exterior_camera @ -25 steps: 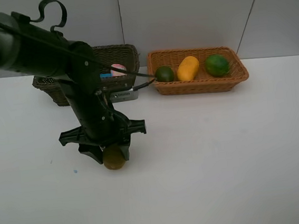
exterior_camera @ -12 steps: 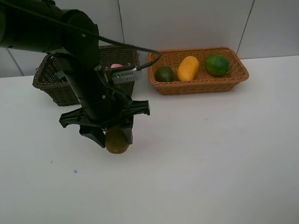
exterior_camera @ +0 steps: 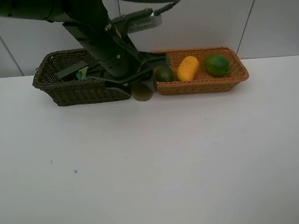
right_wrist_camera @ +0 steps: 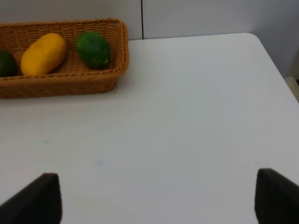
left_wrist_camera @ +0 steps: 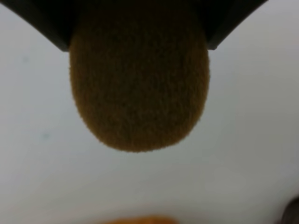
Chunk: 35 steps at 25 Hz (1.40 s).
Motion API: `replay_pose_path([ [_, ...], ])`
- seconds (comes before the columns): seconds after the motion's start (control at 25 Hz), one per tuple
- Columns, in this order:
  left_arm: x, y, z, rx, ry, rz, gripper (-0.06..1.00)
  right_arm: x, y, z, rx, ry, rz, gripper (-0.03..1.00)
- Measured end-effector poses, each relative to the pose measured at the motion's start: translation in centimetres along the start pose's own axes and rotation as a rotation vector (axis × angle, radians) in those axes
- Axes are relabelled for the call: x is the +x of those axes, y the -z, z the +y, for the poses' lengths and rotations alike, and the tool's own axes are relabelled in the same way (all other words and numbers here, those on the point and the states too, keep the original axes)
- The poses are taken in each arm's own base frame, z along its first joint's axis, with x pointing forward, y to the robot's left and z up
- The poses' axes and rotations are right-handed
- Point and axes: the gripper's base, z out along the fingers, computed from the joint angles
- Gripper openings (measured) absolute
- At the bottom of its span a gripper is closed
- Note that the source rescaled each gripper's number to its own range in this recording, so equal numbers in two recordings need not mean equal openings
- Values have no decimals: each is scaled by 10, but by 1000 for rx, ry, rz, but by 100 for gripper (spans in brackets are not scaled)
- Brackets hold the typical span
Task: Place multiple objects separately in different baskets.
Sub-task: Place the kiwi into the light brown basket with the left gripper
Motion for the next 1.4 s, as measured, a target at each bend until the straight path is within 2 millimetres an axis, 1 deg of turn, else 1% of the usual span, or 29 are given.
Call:
replay_pose_path([
  [0.12,-12,2,-4,35,-27,-108,38,0,0,0,0,0,0,100],
  [0.36,-27,5,-9,77,-104,-284,38,0,0,0,0,0,0,100],
  [0.48,-35,-2,-10,86,-171,-387,38,0,0,0,0,0,0,100],
  [0.56,-38,-12,-10,88,-215,-450,38,0,0,0,0,0,0,100],
  [0.72,-40,-43,-8,99,-295,-580,38,0,0,0,0,0,0,100],
  [0.8,-39,-59,-6,109,-340,-640,38,0,0,0,0,0,0,100],
  [1.0,-38,-89,-6,155,-405,-784,38,0,0,0,0,0,0,100],
  [1.16,-46,-115,-9,167,-414,-816,38,0,0,0,0,0,0,100],
  [1.28,-57,-131,-13,173,-415,-844,38,0,0,0,0,0,0,100],
  [1.4,-66,-146,-15,161,-419,-818,38,0,0,0,0,0,0,100],
])
